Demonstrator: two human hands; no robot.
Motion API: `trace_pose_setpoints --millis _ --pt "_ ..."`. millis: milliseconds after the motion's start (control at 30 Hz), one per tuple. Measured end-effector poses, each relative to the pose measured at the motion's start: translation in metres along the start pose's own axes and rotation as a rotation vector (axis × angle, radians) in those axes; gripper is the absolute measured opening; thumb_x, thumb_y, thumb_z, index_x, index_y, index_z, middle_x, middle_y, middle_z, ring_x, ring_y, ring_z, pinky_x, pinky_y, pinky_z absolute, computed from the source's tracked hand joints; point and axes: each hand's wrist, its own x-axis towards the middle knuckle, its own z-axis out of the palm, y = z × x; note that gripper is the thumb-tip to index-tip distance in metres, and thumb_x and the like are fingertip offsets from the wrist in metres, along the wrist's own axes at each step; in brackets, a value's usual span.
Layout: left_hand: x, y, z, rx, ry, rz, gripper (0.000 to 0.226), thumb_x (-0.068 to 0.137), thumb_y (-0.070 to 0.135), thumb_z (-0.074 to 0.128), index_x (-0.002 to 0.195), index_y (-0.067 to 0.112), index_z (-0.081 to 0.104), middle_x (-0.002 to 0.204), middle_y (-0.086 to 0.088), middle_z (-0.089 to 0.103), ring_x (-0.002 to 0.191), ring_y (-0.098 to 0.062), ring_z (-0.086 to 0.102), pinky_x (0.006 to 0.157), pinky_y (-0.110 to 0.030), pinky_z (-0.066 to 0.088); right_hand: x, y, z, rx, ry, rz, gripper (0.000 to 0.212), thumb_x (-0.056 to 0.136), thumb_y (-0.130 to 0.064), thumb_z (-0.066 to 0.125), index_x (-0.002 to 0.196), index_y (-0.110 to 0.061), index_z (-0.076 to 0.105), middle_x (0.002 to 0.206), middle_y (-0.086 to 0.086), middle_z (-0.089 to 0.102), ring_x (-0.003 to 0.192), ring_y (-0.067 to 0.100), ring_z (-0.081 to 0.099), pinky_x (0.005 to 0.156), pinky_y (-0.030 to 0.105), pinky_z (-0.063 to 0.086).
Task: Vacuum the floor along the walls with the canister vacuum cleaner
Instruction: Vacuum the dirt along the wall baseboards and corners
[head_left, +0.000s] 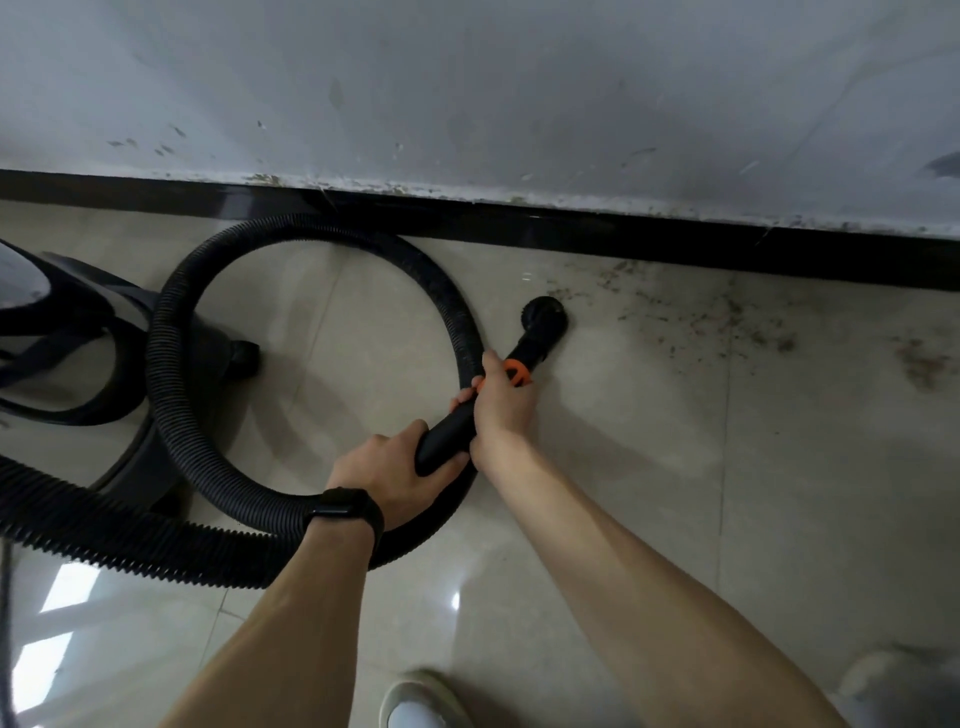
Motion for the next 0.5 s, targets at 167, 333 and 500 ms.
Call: trace_pose_setpoints --millis 167,333,500 --pt "0.001 0.011 -0.002 0.067 -0.011 0.038 0.05 0.085 0.08 0.037 0.093 0.03 0.044 0.075 0.006 0.058 0.068 -0.019 0.058 0.062 -0.032 0.048 -0.005 -0.007 -0.015 0.025 0.024 -0.023 0.022 0.098 -0.027 0.067 0.105 -0.01 0.055 0.058 -0.001 0.051 0.042 0.014 0.049 0.048 0.029 0.05" --pt "0.011 0.029 -0.001 0.076 0.023 0.075 0.051 0.087 0.078 0.035 0.097 0.029 0.042 0.071 0.006 0.05 0.07 -0.023 0.057 0.061 -0.032 0.044 0.002 -0.029 -0.018 0.022 -0.015 -0.054 0.018 0.097 -0.019 0.066 0.092 -0.008 0.053 0.052 -0.001 0.046 0.04 0.016 0.045 0.044 0.029 0.047" --pt "0.017 0.032 0.0 0.038 0.034 0.055 0.05 0.088 0.076 0.037 0.096 0.027 0.043 0.071 0.005 0.052 0.064 -0.02 0.055 0.061 -0.033 0.045 0.009 -0.033 -0.012 -0.005 -0.042 -0.037 0.018 0.097 -0.018 0.067 0.097 -0.008 0.052 0.054 0.0 0.046 0.038 0.015 0.044 0.043 0.029 0.046"
